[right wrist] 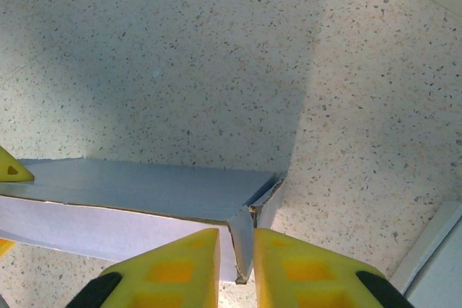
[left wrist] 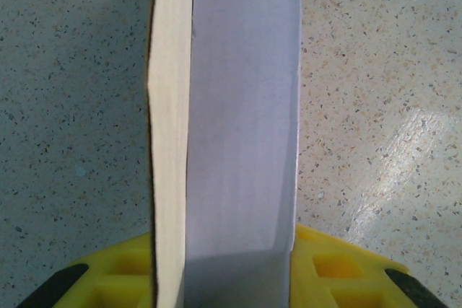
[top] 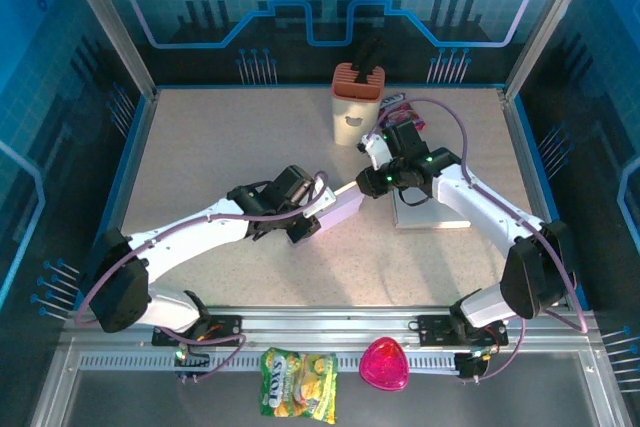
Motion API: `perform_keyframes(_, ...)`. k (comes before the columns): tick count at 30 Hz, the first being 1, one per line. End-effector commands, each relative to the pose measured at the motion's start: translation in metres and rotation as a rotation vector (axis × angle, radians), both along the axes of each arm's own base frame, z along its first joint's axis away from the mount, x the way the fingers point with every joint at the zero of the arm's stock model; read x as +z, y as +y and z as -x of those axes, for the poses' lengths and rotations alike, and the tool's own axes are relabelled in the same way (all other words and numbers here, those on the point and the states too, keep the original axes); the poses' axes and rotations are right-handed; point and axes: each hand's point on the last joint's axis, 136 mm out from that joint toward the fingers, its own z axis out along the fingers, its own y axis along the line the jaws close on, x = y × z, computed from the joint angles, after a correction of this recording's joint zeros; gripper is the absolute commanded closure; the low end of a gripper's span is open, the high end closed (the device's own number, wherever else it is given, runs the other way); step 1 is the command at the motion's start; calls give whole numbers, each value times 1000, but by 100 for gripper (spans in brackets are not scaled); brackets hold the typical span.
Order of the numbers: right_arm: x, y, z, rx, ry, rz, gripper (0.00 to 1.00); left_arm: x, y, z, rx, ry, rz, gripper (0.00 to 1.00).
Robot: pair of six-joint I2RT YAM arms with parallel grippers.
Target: Fold the paper box
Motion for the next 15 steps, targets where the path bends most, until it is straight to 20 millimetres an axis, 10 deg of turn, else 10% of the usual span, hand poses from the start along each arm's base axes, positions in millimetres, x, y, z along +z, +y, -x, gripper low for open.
perform_keyframes(1, -8, 1, 0, 10, -2, 23, 80, -18, 7, 8, 5, 74, -44, 70)
perform_keyframes(15, -12, 3, 0, 6, -9, 38, 82, -19, 8, 7, 8, 76, -45, 70)
